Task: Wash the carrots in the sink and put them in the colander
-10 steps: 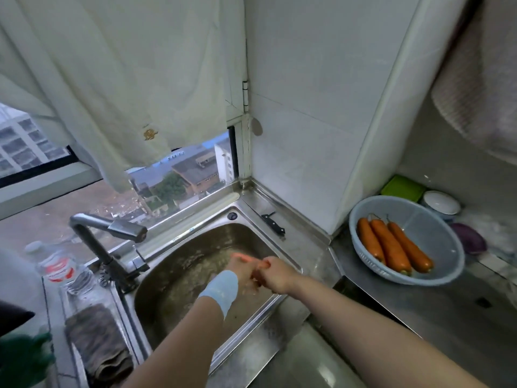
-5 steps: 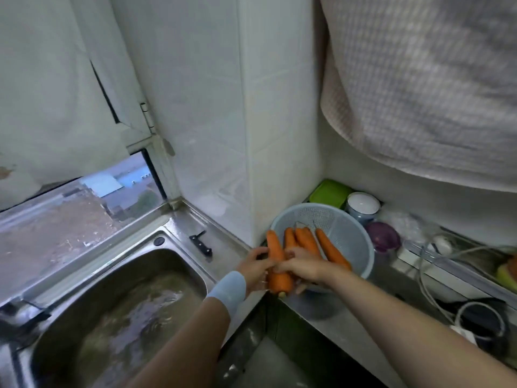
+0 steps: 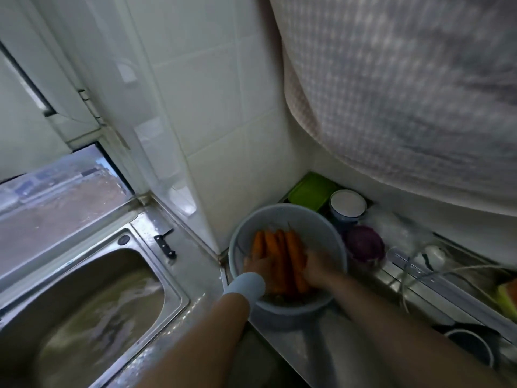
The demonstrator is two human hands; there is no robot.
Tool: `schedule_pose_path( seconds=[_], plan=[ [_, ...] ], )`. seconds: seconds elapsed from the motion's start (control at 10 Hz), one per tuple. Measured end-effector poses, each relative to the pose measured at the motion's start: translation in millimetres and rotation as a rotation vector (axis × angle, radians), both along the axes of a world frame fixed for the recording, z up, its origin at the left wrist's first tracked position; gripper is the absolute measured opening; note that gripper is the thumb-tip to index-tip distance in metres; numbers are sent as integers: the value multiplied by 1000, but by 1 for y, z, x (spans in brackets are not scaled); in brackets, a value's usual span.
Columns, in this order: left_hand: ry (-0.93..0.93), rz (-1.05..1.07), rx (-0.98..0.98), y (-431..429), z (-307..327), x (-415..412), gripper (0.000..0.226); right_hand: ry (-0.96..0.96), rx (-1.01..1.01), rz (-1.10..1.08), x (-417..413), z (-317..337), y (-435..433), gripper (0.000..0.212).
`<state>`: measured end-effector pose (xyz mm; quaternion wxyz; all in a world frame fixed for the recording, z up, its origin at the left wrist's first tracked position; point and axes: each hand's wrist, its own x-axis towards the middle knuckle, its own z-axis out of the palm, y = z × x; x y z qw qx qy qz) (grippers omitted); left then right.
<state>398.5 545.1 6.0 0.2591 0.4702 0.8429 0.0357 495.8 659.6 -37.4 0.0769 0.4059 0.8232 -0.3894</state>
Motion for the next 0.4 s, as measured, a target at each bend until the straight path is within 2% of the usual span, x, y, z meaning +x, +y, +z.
schedule_pose_path(
  seconds=[0.1, 0.2, 0.3, 0.4],
  plan=[
    [55, -27, 9, 10, -50, -5, 124, 11, -24, 60, -5, -24, 5, 53],
    [175, -96, 110, 20, -76, -11, 118, 117, 9, 170, -7, -48, 7, 83],
    [162, -78, 109, 24, -85, -20, 118, 128, 13, 190, -7, -47, 4, 99],
    [80, -144, 146, 14, -54, -19, 110, 113, -17, 119, -9, -27, -6, 75]
  ],
)
